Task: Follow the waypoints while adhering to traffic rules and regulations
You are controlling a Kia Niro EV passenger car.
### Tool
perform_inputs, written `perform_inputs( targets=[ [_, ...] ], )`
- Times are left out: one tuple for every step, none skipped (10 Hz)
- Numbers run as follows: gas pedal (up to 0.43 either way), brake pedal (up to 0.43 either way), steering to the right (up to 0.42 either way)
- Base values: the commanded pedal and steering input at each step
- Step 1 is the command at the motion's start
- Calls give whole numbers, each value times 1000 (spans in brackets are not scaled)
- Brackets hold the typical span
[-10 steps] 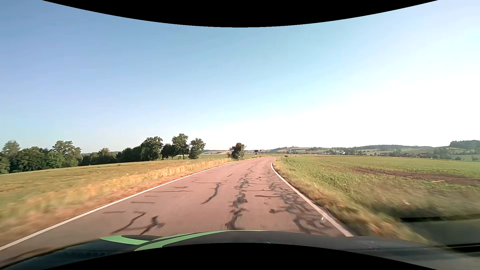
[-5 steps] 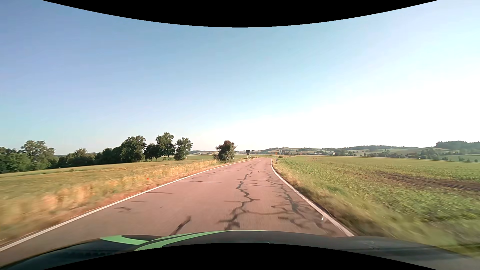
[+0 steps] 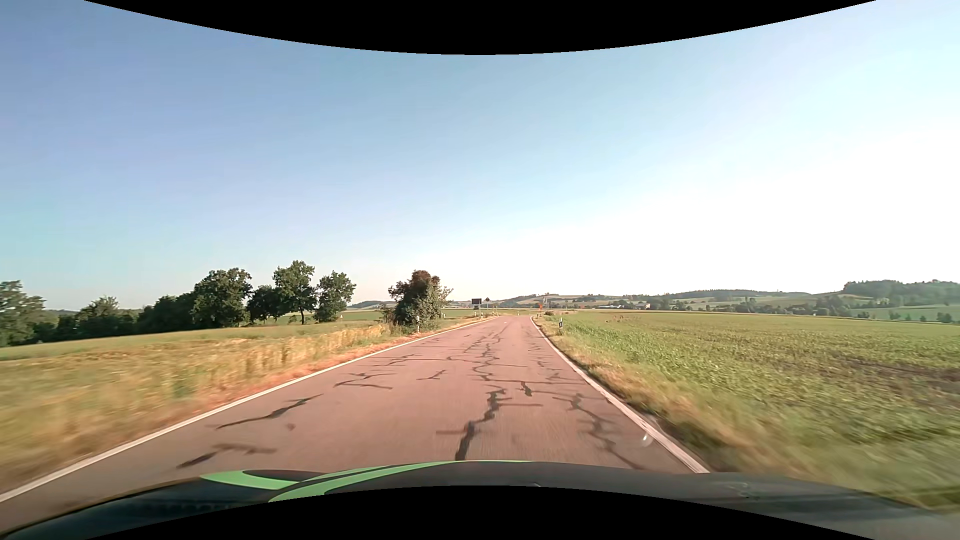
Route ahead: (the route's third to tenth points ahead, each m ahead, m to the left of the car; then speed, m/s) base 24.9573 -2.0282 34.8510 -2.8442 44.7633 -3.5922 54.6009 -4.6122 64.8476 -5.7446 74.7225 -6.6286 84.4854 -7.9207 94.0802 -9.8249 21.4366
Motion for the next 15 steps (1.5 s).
perform_inputs(
  targets=[
    [209, 0, 25],
    [189, 0, 25],
    [177, 0, 24],
    [169, 0, 21],
    [157, 0, 18],
    [157, 0, 16],
    [150, 0, 13],
    [150, 0, 10],
    [150, 0, 9],
    [138, 0, 8],
    [130, 0, 7],
    [110, 0, 6],
    [67, 0, 5],
    [0, 0, 5],
    [0, 0, 5]
  ],
)
